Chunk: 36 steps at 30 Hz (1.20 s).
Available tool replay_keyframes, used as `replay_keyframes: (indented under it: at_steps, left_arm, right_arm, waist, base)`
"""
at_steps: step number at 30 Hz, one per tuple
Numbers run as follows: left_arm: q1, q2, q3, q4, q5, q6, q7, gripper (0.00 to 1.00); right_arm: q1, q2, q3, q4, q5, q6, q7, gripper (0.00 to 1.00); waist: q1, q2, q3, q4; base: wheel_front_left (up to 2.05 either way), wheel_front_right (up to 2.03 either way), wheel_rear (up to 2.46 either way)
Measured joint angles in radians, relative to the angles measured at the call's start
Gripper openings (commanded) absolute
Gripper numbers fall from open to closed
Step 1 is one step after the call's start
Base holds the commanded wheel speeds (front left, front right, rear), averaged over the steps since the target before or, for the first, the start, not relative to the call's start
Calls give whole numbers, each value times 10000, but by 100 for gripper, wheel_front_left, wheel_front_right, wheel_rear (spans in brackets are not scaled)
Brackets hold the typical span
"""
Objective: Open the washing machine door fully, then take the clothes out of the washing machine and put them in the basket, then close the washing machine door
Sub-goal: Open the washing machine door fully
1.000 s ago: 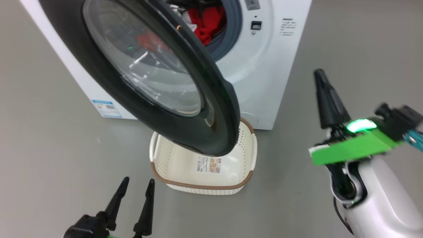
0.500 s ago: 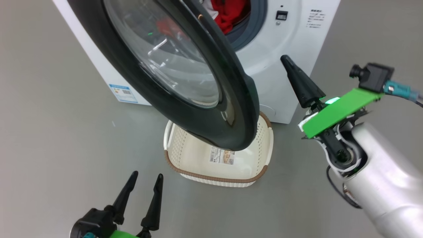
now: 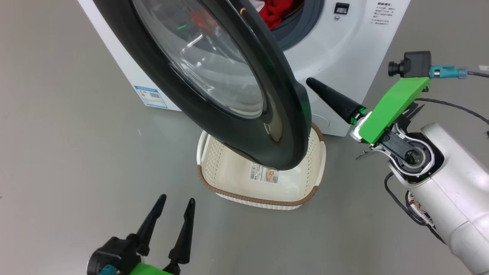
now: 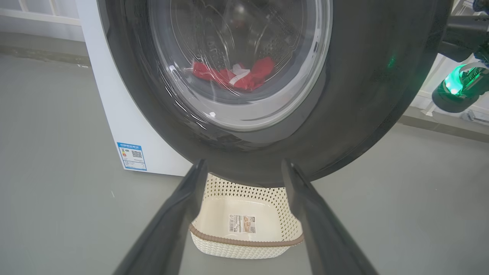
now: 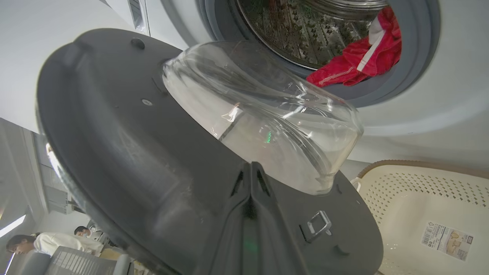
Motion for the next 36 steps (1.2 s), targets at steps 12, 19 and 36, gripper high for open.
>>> replay_keyframes:
  at_steps: [12,19,36]
  left_arm:
    - [-147,-29,-128,48,-98,0,0,100]
    - [-140,-44,-125,50,-188,0,0,100]
    - [251,-54,-153,48,-261,0,0,100]
  right_arm:
    - [-107,13,-161,81,1106,-2,1981,0]
    - [146,105,-326,-54,1137,-2,2378,0]
    - [1326,640,-401,-577,1030,-2,3032,0]
  waist:
    - [0,0,77,338]
    - [0,0,-88,602]
    - [0,0,-617,1358]
  base:
    - [0,0,0]
    - [0,0,0]
    - [0,0,0]
